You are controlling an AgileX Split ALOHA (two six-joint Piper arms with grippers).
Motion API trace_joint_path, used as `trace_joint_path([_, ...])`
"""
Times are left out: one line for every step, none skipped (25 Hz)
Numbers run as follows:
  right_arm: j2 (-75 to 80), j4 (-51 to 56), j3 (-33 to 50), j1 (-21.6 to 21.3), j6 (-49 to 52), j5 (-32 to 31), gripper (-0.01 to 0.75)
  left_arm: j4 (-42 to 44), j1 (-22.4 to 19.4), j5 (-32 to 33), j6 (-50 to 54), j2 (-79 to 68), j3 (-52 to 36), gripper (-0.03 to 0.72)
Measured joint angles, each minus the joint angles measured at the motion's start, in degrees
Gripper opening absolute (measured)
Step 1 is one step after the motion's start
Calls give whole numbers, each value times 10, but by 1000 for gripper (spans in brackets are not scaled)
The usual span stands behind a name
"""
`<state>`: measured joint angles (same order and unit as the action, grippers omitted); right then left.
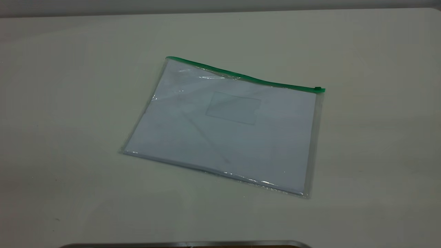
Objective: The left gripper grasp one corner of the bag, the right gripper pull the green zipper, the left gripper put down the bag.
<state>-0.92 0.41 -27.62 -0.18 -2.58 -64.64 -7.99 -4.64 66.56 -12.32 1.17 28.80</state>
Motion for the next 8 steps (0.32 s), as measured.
trace_joint_path([0,0,0,0,0,0,396,0,0,0,0,0,0,443])
trace_joint_path([0,0,0,0,0,0,396,0,0,0,0,0,0,443])
trace_joint_path([0,0,0,0,0,0,396,0,0,0,0,0,0,443])
trace_joint_path([0,0,0,0,0,0,396,0,0,0,0,0,0,443])
trace_joint_path([0,0,0,0,0,0,396,0,0,0,0,0,0,443])
trace_joint_path([0,0,0,0,0,0,396,0,0,0,0,0,0,443])
trace_joint_path([0,0,0,0,0,0,396,0,0,0,0,0,0,443])
trace_joint_path([0,0,0,0,0,0,396,0,0,0,0,0,0,443])
